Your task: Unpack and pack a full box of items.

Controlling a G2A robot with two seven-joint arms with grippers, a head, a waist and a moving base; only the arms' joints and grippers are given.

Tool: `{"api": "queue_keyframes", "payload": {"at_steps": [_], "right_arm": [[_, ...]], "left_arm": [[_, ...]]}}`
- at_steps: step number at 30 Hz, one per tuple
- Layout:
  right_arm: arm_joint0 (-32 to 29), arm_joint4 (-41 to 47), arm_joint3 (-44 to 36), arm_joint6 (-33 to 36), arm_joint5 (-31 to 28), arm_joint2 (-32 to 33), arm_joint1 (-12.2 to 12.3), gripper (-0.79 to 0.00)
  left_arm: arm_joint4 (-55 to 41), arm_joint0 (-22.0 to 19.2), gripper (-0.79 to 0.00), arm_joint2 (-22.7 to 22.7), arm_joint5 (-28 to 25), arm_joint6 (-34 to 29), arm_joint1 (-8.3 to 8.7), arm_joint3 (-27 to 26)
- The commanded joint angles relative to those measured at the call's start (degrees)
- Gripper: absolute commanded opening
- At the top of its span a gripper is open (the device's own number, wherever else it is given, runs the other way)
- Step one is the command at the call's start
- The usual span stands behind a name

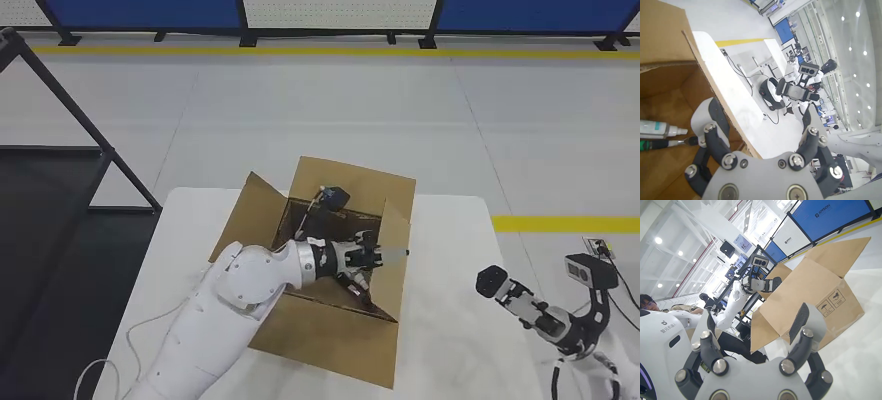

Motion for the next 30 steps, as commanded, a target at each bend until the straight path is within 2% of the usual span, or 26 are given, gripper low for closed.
{"api": "queue_keyframes", "payload": {"at_steps": [1,5,10,14,19,24,30], "right_arm": [[-1.31,0.60,-1.46,0.55,0.55,0.46,0.57,0.000],[-3.13,-0.91,-2.78,0.48,0.48,1.91,1.30,0.000],[-3.13,-0.91,-2.78,0.48,0.48,1.91,1.30,0.000],[-3.76,-0.80,-4.00,-0.90,0.82,1.73,1.26,0.000],[-6.93,4.67,-7.42,0.27,0.27,2.03,1.51,0.000],[-8.46,4.94,-9.55,3.12,3.13,2.58,2.40,0.000],[-5.53,-0.20,-7.71,6.08,6.98,-0.07,3.11,0.000]], "left_arm": [[0.46,-0.30,0.000,2.16,-1.17,2.64,-0.69,0.52],[0.88,-1.53,0.000,5.81,-3.14,7.75,-2.24,3.12],[-1.97,-4.16,0.000,9.85,-5.04,13.12,-4.77,9.19],[-4.27,-5.90,0.000,13.18,-6.55,15.03,-6.93,13.77],[-3.06,-6.92,0.000,16.66,-9.47,18.41,-9.26,17.57],[0.51,-6.99,0.000,18.25,-11.98,21.33,-10.63,18.83],[1.60,-6.35,0.000,17.01,-12.93,22.29,-11.10,19.05]]}}
